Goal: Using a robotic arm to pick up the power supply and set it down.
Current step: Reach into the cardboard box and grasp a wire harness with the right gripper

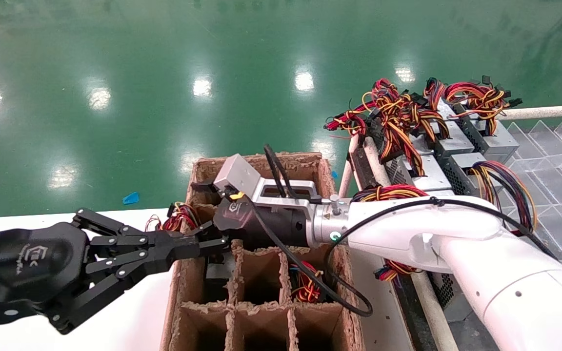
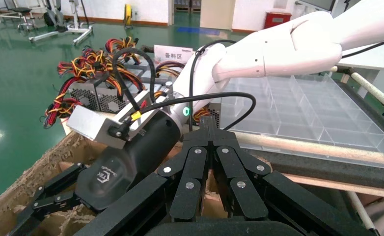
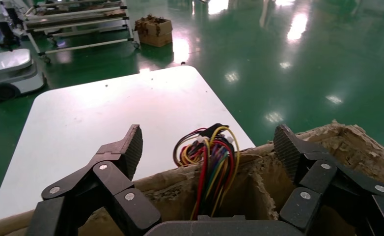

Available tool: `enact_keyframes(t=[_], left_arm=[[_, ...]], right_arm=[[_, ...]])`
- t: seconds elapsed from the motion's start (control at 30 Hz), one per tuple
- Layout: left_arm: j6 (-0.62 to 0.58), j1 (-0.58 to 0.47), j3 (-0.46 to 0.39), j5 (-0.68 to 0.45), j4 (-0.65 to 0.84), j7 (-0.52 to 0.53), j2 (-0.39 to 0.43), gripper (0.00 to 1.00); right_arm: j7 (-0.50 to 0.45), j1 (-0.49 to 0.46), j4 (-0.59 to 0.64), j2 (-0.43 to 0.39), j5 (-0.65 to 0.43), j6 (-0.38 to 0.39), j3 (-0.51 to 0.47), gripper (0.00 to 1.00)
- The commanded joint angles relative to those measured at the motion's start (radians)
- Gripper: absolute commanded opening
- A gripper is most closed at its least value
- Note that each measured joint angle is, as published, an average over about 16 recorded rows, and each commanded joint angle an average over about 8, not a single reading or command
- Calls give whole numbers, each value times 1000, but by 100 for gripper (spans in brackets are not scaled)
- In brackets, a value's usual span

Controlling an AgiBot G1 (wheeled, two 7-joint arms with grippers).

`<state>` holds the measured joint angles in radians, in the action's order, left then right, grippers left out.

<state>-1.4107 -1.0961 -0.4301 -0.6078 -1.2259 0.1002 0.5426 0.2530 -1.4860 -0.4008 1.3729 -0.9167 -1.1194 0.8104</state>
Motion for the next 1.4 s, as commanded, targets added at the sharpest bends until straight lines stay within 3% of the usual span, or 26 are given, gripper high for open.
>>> enact_keyframes(t=[0.03, 0.7, 1.4], left_arm=[[0, 0, 0, 0, 0, 0, 0, 0], [0, 0, 0, 0, 0, 0, 0, 0], [0, 0, 0, 0, 0, 0, 0, 0]], right_arm=[[-12, 5, -11, -1, 24, 22, 26, 0], [-8, -4, -15, -5, 213, 101, 230, 0], [51, -42, 63, -12, 302, 58, 329, 0]])
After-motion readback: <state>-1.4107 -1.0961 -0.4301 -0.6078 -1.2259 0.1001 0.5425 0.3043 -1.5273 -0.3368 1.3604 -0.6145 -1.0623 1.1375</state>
